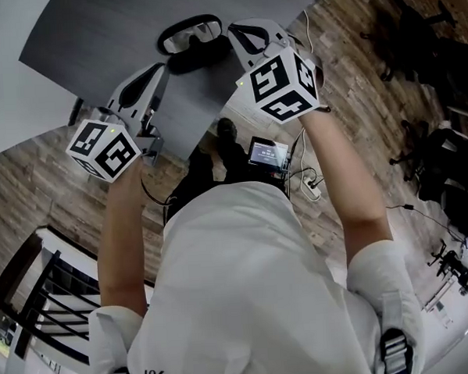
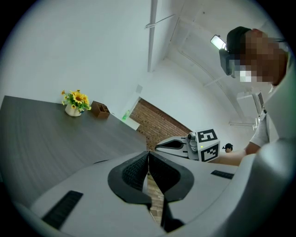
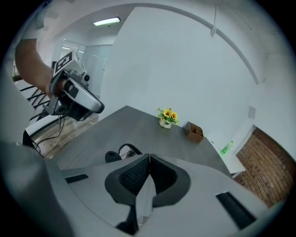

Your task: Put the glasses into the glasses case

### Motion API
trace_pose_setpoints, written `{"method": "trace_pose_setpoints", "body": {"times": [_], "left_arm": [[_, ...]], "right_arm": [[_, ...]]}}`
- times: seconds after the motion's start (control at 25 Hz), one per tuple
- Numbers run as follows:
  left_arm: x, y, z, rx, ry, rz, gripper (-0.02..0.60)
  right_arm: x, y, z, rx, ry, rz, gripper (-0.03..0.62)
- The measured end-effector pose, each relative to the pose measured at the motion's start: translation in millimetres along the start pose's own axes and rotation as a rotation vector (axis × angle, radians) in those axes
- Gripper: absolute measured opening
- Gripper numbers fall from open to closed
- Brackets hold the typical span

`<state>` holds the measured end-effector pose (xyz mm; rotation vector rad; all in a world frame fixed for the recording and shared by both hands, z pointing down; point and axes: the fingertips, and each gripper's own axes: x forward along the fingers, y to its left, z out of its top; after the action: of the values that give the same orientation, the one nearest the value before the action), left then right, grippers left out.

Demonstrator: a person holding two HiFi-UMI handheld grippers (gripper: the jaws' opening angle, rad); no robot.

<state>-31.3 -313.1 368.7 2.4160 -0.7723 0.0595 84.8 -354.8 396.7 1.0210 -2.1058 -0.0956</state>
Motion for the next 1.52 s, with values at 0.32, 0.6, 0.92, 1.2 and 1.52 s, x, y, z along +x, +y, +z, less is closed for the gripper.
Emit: {"method": "trace_pose_setpoints", "body": {"times": [0.32, 0.6, 0.92, 1.2, 1.52], "left_arm": [[-25, -37, 4, 0.006, -0.008, -0.028, 0.017], [-52, -59, -1, -0.014, -0.03, -0.033, 0.017], [-69, -78, -5, -0.031, -0.039, -0.029, 0.018], [-82, -90, -3, -0.023, -0.048, -0.033, 0.018], [-82, -104, -4, -0.004, -0.039, -0.059, 0.018]], "right_arm": [[-45, 12, 12, 0.136, -0.088, -0.04, 0.012], [-86, 24, 25, 0.237, -0.156, -0.07, 0.011], [-118, 41, 20, 0.29, -0.189, -0.079, 0.011], [-136, 54, 24, 0.319, -0.207, -0.07, 0.011], [-143, 52, 30, 0.331, -0.232, -0.086, 0.011]]}}
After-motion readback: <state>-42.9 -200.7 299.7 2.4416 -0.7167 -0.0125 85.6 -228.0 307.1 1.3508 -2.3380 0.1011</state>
